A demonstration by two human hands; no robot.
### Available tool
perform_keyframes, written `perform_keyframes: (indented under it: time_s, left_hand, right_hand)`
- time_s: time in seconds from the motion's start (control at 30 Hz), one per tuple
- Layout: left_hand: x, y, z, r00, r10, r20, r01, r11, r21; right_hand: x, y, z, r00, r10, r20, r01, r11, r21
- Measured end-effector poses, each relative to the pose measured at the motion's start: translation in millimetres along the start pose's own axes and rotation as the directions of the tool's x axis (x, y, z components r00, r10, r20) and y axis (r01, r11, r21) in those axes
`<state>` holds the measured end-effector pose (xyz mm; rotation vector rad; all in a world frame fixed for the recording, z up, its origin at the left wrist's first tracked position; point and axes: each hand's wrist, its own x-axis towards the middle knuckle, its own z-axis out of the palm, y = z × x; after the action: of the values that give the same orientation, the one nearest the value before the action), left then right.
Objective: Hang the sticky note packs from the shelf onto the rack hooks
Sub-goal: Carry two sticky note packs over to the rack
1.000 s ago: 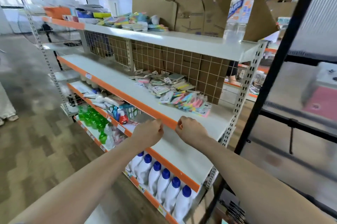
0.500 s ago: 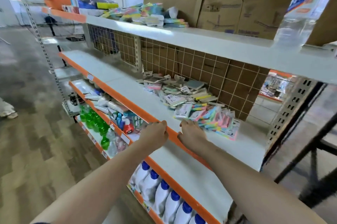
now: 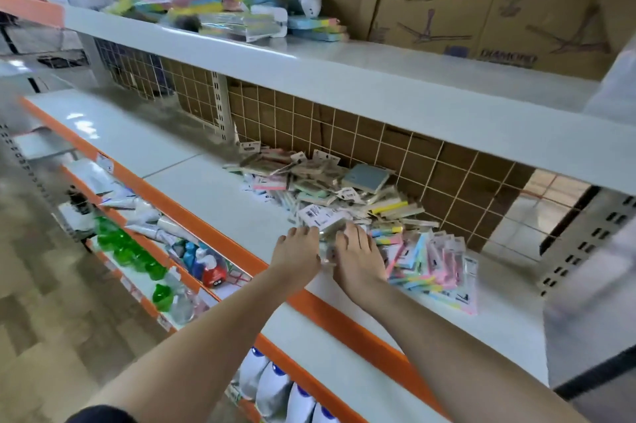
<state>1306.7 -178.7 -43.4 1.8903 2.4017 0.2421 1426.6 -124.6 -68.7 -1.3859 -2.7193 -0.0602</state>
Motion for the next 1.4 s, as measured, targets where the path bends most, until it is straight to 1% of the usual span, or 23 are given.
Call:
perform_keyframes:
  time_s: [0.13, 0.2, 0.3, 0.43, 0.53, 0.67, 0.77, 0.83, 0.9, 0.93, 1.0, 1.03, 1.07, 1.1, 1.13, 1.17, 1.2, 1.23, 1.27, 1.3, 1.33, 1.37, 1.4]
  left_hand:
    - [34.9, -13.0, 10.7, 0.991, 0.053, -0.127, -0.050, 0.998, 0.024]
    - [49.0, -20.6, 17.9, 0.978, 0.133, -0.159, -0.124, 0.990, 0.067]
    - [63.0, -31.1, 26.4, 0.950, 0.281, -0.136, -0.272, 0.959, 0.083]
    - [70.9, -39.1, 30.1, 0.913, 0.381, -0.147, -0.366, 0.923, 0.117]
    - [73.8, -49.1, 29.3, 0.883, 0.446, -0.145, -0.430, 0.894, 0.127]
    - [70.7, -64.6, 25.3, 0.837, 0.524, -0.159, -0.511, 0.852, 0.117]
    - [61.7, -76.3, 17.3, 0.803, 0.574, -0.157, -0.572, 0.818, 0.062]
    - [53.6, -83.6, 3.1, 0.766, 0.606, -0.214, -0.618, 0.786, 0.011]
    - [48.9, -89.7, -6.7, 0.750, 0.592, -0.296, -0.636, 0.767, -0.078]
    - [48.0, -91.9, -10.1, 0.763, 0.563, -0.319, -0.626, 0.766, -0.145]
    - [50.4, -94.3, -17.6, 0.836, 0.443, -0.323, -0.537, 0.779, -0.323]
    - [52.7, -95.0, -18.7, 0.873, 0.385, -0.300, -0.482, 0.780, -0.400]
    - [55.3, -95.3, -17.4, 0.891, 0.351, -0.289, -0.450, 0.766, -0.459]
    - [57.1, -95.2, -15.1, 0.901, 0.321, -0.293, -0.432, 0.733, -0.525]
    - [57.9, -94.5, -14.4, 0.919, 0.284, -0.273, -0.394, 0.683, -0.615]
    - [58.5, -92.9, -14.9, 0.944, 0.244, -0.223, -0.328, 0.621, -0.712]
    - [58.7, -90.4, -16.1, 0.966, 0.202, -0.162, -0.248, 0.550, -0.798]
    - [58.7, -87.7, -17.1, 0.983, 0.162, -0.089, -0.156, 0.471, -0.868]
    - [57.7, -85.0, -17.6, 0.990, 0.139, -0.006, -0.059, 0.378, -0.924]
    - [55.7, -81.9, -17.6, 0.987, 0.140, 0.083, 0.042, 0.274, -0.961]
    - [52.8, -78.0, -18.2, 0.971, 0.167, 0.171, 0.141, 0.180, -0.974]
    - [49.4, -73.6, -18.8, 0.945, 0.209, 0.251, 0.235, 0.100, -0.967]
    - [45.8, -68.3, -19.4, 0.914, 0.254, 0.315, 0.317, 0.037, -0.948]
  right_hand:
    - [10.3, -2.4, 8.5, 0.994, 0.090, -0.058, -0.092, 0.995, -0.030]
    - [12.4, -7.9, 10.5, 0.987, 0.134, -0.092, -0.137, 0.990, -0.034]
    - [13.5, -18.1, 14.1, 0.977, 0.182, -0.112, -0.188, 0.981, -0.042]
    - [13.7, -29.5, 15.6, 0.956, 0.261, -0.133, -0.273, 0.959, -0.077]
    - [13.3, -38.4, 12.9, 0.940, 0.316, -0.127, -0.323, 0.946, -0.036]
    - [4.4, -51.2, 7.3, 0.921, 0.350, -0.169, -0.355, 0.935, 0.000]
    - [-7.1, -59.7, 6.6, 0.893, 0.420, -0.160, -0.418, 0.907, 0.046]
    - [-16.1, -63.2, 7.8, 0.880, 0.470, -0.066, -0.466, 0.882, 0.073]
    - [-24.3, -62.1, 8.6, 0.853, 0.517, -0.068, -0.503, 0.851, 0.148]
    - [-27.1, -63.4, 5.1, 0.834, 0.546, -0.076, -0.525, 0.828, 0.197]
    - [-29.8, -63.1, -2.6, 0.793, 0.595, -0.130, -0.545, 0.788, 0.285]
    - [-29.6, -61.4, -5.9, 0.766, 0.617, -0.181, -0.550, 0.775, 0.311]
    - [-30.0, -61.3, -11.0, 0.725, 0.654, -0.217, -0.570, 0.746, 0.345]
    - [-30.4, -58.9, -14.0, 0.682, 0.694, -0.229, -0.585, 0.706, 0.399]
    - [-30.9, -56.4, -19.6, 0.624, 0.757, -0.195, -0.606, 0.626, 0.491]
    - [-31.9, -52.4, -23.8, 0.568, 0.813, -0.126, -0.599, 0.514, 0.614]
    - [-33.7, -48.8, -27.8, 0.506, 0.861, -0.044, -0.568, 0.372, 0.734]
    - [-37.3, -44.2, -30.6, 0.444, 0.896, 0.031, -0.476, 0.207, 0.855]
    - [-41.6, -40.3, -34.1, 0.399, 0.910, 0.111, -0.335, 0.031, 0.942]
    - [-47.0, -37.0, -37.5, 0.377, 0.905, 0.198, -0.182, -0.137, 0.974]
    - [-53.5, -34.7, -39.8, 0.387, 0.883, 0.266, -0.041, -0.271, 0.962]
    - [-59.8, -31.9, -40.6, 0.413, 0.854, 0.317, 0.081, -0.381, 0.921]
    - [-67.1, -29.7, -42.8, 0.430, 0.835, 0.343, 0.157, -0.443, 0.882]
